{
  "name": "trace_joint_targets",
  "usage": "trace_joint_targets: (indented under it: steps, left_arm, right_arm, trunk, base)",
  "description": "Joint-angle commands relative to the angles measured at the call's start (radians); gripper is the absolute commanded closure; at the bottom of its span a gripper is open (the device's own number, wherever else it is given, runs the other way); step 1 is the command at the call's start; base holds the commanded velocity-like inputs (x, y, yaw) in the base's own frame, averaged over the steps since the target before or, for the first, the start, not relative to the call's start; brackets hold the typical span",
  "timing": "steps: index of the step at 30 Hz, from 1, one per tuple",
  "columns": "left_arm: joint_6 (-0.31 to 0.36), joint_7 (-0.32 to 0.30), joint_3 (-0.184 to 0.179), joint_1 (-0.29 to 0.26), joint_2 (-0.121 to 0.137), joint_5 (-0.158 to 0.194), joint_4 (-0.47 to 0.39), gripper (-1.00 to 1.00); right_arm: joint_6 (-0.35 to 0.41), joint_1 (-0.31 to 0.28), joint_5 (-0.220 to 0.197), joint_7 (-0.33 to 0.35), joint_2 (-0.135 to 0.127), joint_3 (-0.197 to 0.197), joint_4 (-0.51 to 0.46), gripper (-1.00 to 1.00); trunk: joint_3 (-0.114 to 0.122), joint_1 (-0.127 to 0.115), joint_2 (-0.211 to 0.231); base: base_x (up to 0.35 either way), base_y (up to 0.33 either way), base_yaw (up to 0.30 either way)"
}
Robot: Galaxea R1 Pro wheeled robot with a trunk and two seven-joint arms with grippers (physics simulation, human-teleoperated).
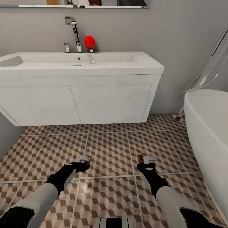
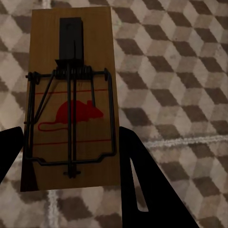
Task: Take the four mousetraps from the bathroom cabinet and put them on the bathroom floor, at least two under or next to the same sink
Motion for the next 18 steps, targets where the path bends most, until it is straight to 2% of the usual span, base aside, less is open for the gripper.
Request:
trace_joint_targets:
  steps: [1,18]
  left_arm:
    - [0.008,0.002,-0.006,0.000,0.001,0.009,-0.002,1.00]
    - [0.014,0.005,-0.006,0.000,0.000,0.005,-0.002,1.00]
  right_arm:
    - [0.006,0.000,0.007,-0.003,0.001,-0.004,-0.002,1.00]
    - [0.006,0.000,0.010,-0.003,0.001,-0.003,-0.002,1.00]
  trunk:
    - [-0.001,0.000,0.000]
    - [-0.001,0.000,0.000]
  base:
    - [0.000,0.000,0.000]
    - [0.000,0.000,0.000]
